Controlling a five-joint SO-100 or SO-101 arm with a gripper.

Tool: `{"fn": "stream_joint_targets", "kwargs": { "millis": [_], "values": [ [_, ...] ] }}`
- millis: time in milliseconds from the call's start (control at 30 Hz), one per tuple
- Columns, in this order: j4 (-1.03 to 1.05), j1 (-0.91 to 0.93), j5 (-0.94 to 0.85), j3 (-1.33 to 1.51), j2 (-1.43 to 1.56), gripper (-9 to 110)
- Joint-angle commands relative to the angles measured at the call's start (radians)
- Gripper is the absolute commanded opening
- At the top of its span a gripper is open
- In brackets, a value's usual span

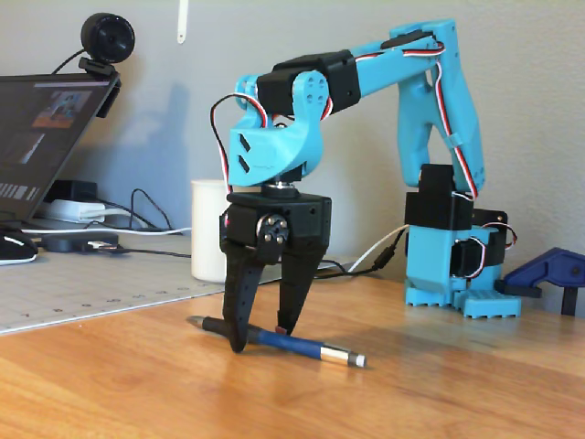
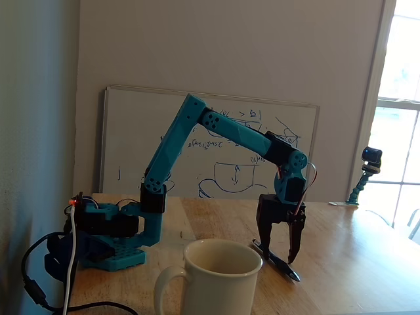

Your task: Grasp a pen and put it in a mug.

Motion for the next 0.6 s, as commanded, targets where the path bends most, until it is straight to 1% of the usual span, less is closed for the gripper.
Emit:
{"fn": "stream_joint_targets", "kwargs": {
  "millis": [0,267,367,567],
  "values": [
    [0.005,-0.02,-0.012,-0.071,0.008,18],
    [-0.009,-0.041,-0.012,-0.077,0.006,4],
    [-0.009,-0.041,-0.012,-0.077,0.006,1],
    [-0.009,-0.041,-0.012,-0.071,0.02,1]
  ]
}}
